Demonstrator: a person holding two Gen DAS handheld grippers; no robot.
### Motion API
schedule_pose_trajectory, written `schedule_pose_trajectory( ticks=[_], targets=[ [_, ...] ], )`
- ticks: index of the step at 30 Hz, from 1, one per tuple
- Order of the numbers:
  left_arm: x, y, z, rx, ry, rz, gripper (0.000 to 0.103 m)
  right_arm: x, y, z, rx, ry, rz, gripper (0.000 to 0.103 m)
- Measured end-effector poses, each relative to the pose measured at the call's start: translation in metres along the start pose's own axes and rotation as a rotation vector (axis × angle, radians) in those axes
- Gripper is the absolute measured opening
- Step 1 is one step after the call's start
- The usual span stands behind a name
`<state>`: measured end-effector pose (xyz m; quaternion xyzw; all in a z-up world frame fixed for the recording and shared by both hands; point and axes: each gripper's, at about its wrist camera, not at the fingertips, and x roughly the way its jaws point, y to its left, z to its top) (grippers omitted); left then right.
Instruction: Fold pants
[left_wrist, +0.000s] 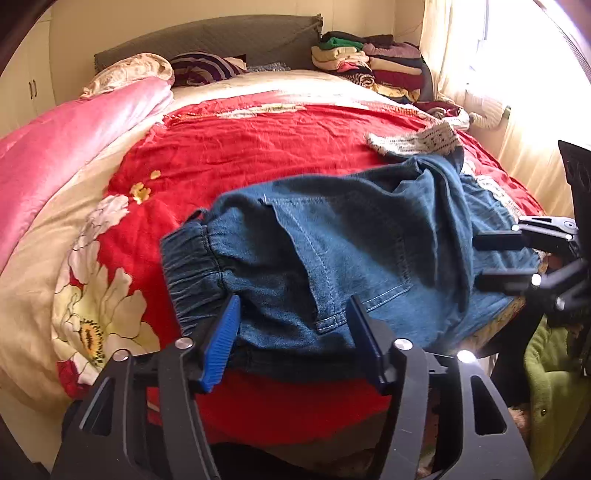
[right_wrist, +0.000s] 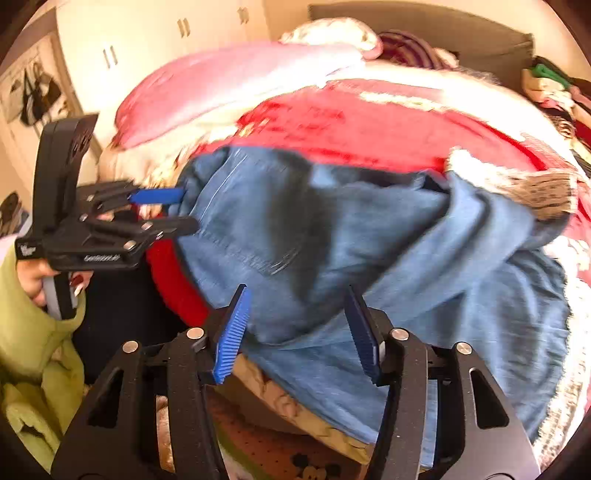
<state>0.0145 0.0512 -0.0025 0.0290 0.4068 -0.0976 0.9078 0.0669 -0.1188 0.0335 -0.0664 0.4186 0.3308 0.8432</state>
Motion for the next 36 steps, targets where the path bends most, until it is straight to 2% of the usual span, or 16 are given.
schedule_pose_trajectory(
  ticks=[3,6,12,20,27,33,36],
  targets=[
    [-0.012,-0.001,0.003,-0.012,-0.018,-0.008,0.062,-0.017,-0.013,0.0,0.032,-0.039,-0.033,0.053],
    [-0.021,-0.002,0.007,-0.02,-0.037,-0.018,0.071,-0.029,-0.023,0.001,0.052,-0.074,-0.07,0.059],
    [-0.033,-0.018,0.022,-0.011,-0.07,-0.088,0.08,-0.044,-0.041,0.007,0.099,-0.129,-0.134,0.069],
    [-0.018,-0.054,0.036,0.034,-0.042,-0.199,0.08,-0.057,-0.071,0.014,0.151,-0.158,-0.185,0.074],
    [0.006,-0.092,0.046,0.09,-0.001,-0.301,0.08,-0.059,-0.094,0.033,0.144,-0.171,-0.221,0.076],
    [0.034,-0.109,0.046,0.037,0.06,-0.404,0.08,-0.047,-0.112,0.058,0.138,-0.151,-0.227,0.077],
    [0.046,-0.115,0.045,0.04,0.079,-0.421,0.074,-0.035,-0.118,0.074,0.119,-0.131,-0.226,0.078]
  ],
)
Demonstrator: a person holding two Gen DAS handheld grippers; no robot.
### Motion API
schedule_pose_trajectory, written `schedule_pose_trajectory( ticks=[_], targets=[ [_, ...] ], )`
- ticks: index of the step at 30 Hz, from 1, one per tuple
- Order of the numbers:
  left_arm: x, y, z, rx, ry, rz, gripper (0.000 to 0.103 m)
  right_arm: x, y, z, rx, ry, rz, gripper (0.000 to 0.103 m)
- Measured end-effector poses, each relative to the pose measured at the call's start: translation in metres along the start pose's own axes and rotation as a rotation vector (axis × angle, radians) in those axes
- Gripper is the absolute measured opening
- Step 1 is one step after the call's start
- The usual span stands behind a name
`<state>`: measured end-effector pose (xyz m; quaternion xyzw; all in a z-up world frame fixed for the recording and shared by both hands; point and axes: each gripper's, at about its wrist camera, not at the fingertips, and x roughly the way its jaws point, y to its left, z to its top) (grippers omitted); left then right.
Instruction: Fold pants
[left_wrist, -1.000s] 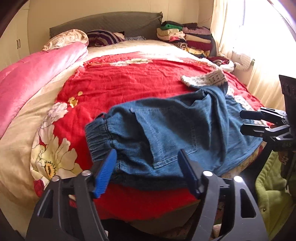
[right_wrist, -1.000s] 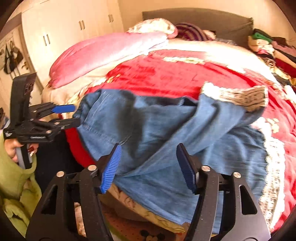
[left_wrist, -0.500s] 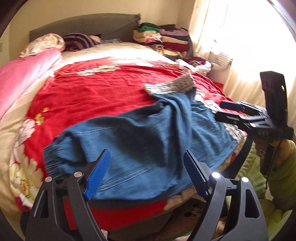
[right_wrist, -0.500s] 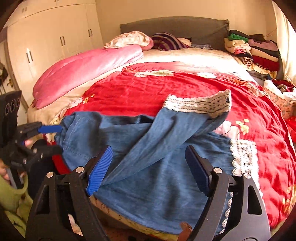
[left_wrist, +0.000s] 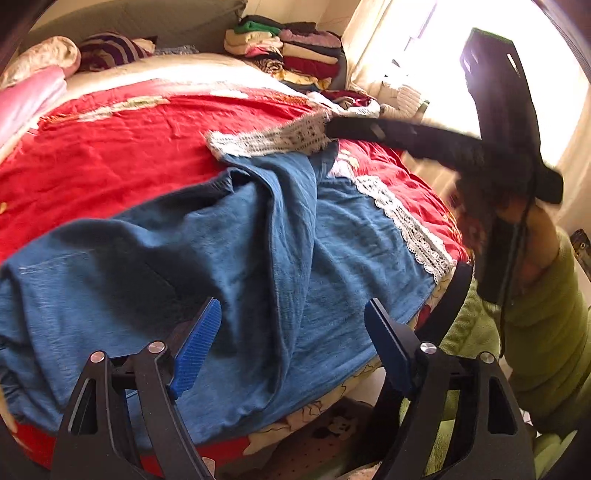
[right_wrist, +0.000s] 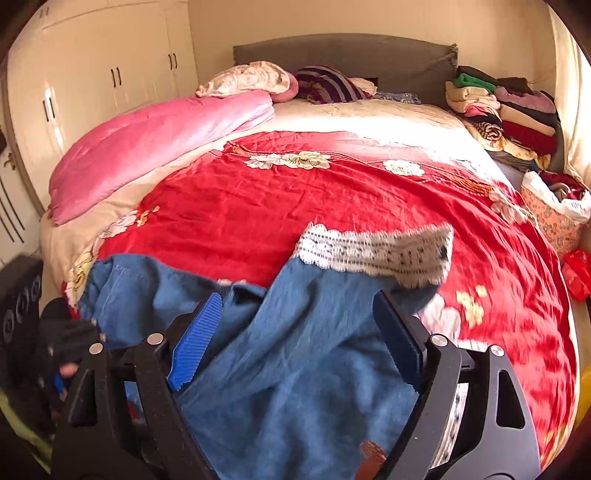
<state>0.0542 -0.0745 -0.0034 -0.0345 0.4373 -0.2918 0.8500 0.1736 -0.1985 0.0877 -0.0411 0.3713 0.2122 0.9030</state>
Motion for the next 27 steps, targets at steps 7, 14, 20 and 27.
schedule_pose_trajectory(
  ticks=[7,14,20,27],
  targets=[
    [0.031,0.005,0.006,-0.05,0.025,-0.042,0.06,0.056,-0.002,0.032,-0.002,0.098,0.022,0.078],
    [0.052,0.012,0.005,-0.093,0.013,-0.065,0.057,0.118,0.005,0.042,-0.027,0.219,-0.017,0.079],
    [0.056,0.012,0.002,-0.077,0.016,-0.096,0.014,0.164,0.01,0.051,-0.029,0.288,-0.062,0.079],
    [0.057,0.003,-0.002,-0.026,0.018,-0.103,0.01,0.196,-0.001,0.052,-0.029,0.314,-0.156,0.049]
  ],
)
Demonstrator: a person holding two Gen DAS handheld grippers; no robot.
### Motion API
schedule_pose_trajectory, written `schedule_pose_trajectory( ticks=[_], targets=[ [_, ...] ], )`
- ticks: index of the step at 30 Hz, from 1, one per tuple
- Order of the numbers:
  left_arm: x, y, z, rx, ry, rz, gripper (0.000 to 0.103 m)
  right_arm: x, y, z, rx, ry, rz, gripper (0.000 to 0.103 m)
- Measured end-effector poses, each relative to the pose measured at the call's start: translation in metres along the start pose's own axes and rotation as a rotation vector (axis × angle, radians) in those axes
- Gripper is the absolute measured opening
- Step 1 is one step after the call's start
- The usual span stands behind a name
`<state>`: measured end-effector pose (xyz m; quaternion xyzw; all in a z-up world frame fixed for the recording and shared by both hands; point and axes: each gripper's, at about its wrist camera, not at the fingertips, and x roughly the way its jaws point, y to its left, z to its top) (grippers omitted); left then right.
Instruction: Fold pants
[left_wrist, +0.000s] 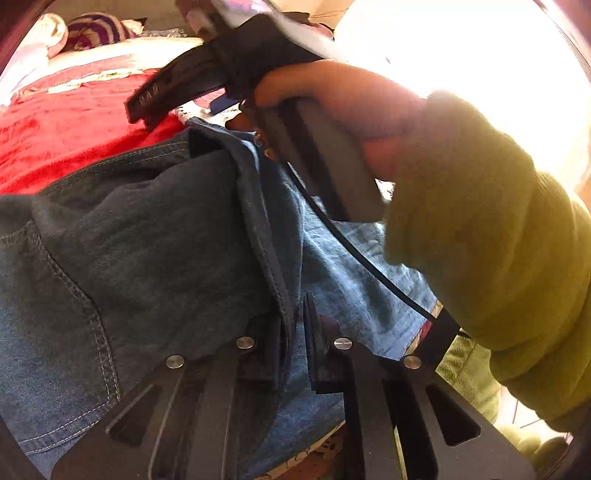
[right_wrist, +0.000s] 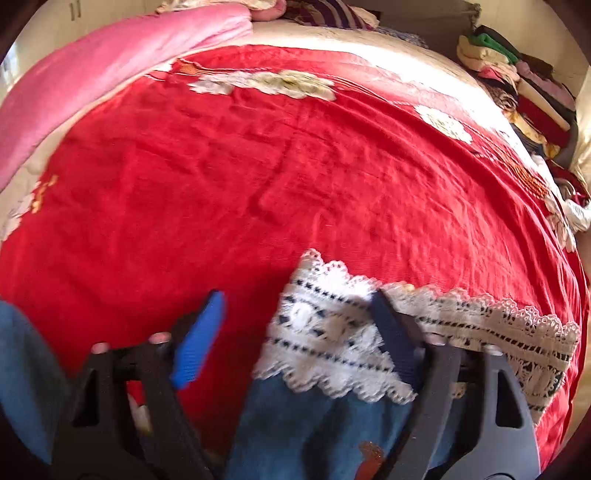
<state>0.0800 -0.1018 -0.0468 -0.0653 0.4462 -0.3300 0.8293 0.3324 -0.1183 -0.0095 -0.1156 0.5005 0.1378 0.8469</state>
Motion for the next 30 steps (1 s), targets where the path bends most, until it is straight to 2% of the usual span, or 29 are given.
schedule_pose_trajectory(
  ticks=[1,2,3,6,12,17,18,20,26,30],
  targets=[
    [0.001,0.0,0.0,0.002,0.001,-0.002,0.01,0.002,-0.005,0.001,0.008,0.003,0.0,0.027],
    [0.0,0.001,0.0,0.001,0.001,-0.004,0.01,0.002,-0.01,0.001,0.014,-0.001,0.006,0.019],
    [0.0,0.002,0.0,-0.002,0.0,-0.005,0.01,-0.002,-0.018,-0.001,0.03,-0.014,0.029,0.006],
    [-0.004,0.005,-0.001,-0.003,-0.005,-0.003,0.01,-0.02,-0.04,-0.004,0.094,-0.059,0.069,0.005],
    [-0.007,0.001,-0.002,0.001,-0.02,0.014,0.01,-0.086,-0.099,-0.032,0.23,-0.187,0.117,0.005],
    [-0.016,0.002,-0.004,0.007,-0.05,0.057,0.01,-0.137,-0.142,-0.077,0.339,-0.258,0.14,0.005],
    [-0.019,0.002,-0.003,0.01,-0.055,0.059,0.004,-0.144,-0.147,-0.086,0.356,-0.265,0.141,0.005],
    [-0.026,-0.001,-0.002,0.027,-0.064,0.056,0.003,-0.16,-0.158,-0.112,0.402,-0.281,0.154,0.005],
    [-0.044,-0.015,-0.004,0.125,-0.068,0.051,0.003,-0.189,-0.166,-0.189,0.511,-0.277,0.195,0.005],
    [-0.04,-0.024,-0.018,0.164,-0.024,0.037,0.003,-0.186,-0.166,-0.241,0.577,-0.204,0.21,0.005]
  ],
)
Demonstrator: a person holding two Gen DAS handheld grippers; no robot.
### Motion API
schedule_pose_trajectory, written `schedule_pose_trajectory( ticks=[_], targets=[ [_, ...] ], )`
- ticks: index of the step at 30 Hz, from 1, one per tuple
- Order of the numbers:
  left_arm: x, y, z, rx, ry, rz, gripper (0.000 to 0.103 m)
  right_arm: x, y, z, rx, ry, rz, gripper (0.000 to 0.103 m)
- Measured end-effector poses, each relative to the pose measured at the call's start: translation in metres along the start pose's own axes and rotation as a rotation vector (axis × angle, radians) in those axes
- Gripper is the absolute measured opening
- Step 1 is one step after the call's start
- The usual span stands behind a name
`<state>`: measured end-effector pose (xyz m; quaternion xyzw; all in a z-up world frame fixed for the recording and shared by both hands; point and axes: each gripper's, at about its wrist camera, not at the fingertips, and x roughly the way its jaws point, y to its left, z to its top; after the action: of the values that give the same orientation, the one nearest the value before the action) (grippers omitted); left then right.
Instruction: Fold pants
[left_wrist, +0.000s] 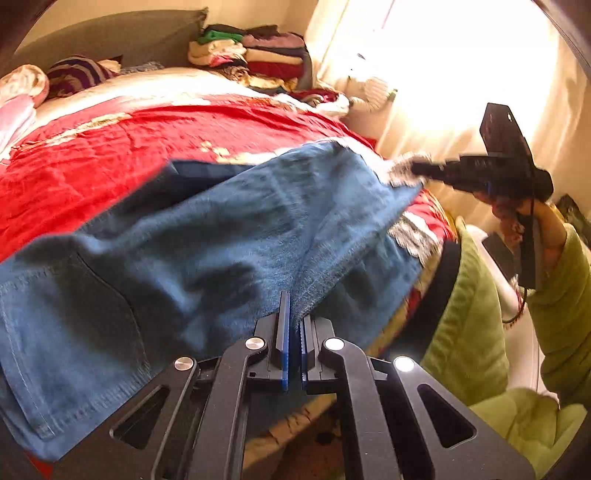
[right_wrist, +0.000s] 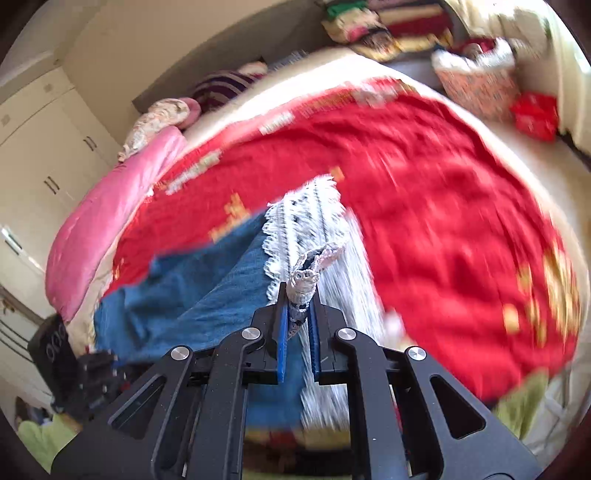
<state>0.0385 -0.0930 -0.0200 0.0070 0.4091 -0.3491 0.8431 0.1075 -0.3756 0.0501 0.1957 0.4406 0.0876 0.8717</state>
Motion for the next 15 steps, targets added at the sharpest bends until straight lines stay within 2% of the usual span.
schedule_pose_trajectory(
  ticks=[3,6,11,15],
  targets=[
    [0.005,-0.004,-0.006,0.017,0.027,0.006,0.003,0.008,-0.018,-0.03,0.05,0.068,-0.03,0.005],
    [0.009,-0.008,-0.011,0.032,0.046,0.009,0.003,0.012,-0.027,-0.044,0.08,0.085,-0.042,0.005],
    [0.007,-0.011,-0.013,0.05,0.053,0.018,0.003,0.009,-0.026,-0.054,0.065,0.085,-0.075,0.005],
    [0.014,-0.011,-0.017,0.053,0.084,0.018,0.004,0.017,-0.021,-0.058,0.009,0.116,-0.163,0.007]
  ],
)
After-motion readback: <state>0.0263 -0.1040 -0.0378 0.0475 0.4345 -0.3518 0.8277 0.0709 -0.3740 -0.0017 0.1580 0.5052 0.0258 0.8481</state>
